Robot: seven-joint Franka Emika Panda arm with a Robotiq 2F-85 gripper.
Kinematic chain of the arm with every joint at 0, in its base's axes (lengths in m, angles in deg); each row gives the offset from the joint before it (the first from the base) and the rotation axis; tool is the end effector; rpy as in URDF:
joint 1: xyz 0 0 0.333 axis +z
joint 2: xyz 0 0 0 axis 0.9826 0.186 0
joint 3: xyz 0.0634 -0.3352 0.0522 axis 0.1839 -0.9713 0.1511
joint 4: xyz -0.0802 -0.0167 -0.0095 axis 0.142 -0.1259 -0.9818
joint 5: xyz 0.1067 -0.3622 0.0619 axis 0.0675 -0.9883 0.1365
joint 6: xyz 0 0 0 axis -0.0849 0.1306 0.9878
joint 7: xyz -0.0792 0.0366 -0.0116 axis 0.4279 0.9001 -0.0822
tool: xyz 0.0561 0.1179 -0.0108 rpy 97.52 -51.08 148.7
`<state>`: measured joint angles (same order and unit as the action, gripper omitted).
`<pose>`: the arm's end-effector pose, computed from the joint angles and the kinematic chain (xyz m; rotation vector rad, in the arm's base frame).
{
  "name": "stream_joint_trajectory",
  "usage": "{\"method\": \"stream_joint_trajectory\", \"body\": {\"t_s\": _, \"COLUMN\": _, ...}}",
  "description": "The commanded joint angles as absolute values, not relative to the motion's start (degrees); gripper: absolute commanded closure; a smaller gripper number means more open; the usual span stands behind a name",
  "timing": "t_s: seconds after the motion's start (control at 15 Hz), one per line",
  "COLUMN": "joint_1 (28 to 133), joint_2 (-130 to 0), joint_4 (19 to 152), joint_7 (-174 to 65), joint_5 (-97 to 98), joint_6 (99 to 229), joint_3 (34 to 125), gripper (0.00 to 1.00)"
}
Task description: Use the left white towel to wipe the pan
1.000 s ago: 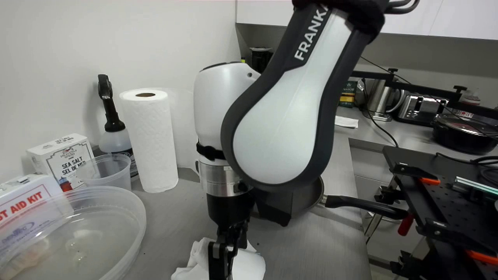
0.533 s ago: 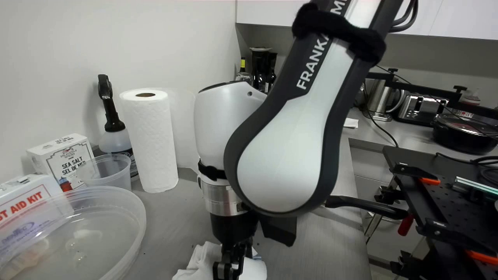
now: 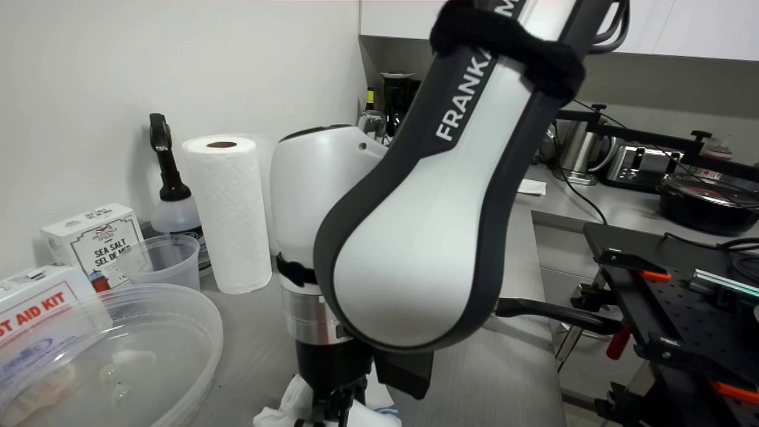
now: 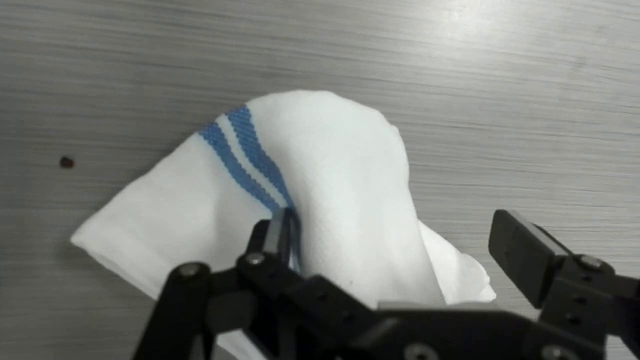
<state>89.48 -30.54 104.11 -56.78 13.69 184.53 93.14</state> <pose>0.5554 0.2018 0.0249 -2.9535 -0.1285 0.2182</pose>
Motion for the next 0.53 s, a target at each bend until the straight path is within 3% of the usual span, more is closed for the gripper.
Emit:
{"method": "stream_joint_trajectory", "body": {"t_s": 0.0, "joint_1": 90.2, "joint_2": -28.4, "joint_4": 101.3, "joint_7": -54.9, "joint_5": 12.8, "joint_6": 185.1, "joint_3": 92.7, "gripper": 0.00}}
{"method": "stream_joint_trajectory", "body": {"t_s": 0.33, "joint_1": 90.5, "joint_2": -26.9, "joint_4": 99.8, "joint_7": -54.9, "joint_5": 12.2, "joint_6": 185.7, "joint_3": 91.6, "gripper": 0.00}}
{"method": "stream_joint_trajectory", "body": {"t_s": 0.4, "joint_1": 90.4, "joint_2": -26.7, "joint_4": 99.7, "joint_7": -54.9, "joint_5": 12.2, "joint_6": 185.7, "joint_3": 91.4, "gripper": 0.25}}
{"method": "stream_joint_trajectory", "body": {"t_s": 0.47, "joint_1": 90.3, "joint_2": -26.5, "joint_4": 99.7, "joint_7": -55.0, "joint_5": 12.1, "joint_6": 185.8, "joint_3": 91.2, "gripper": 0.26}}
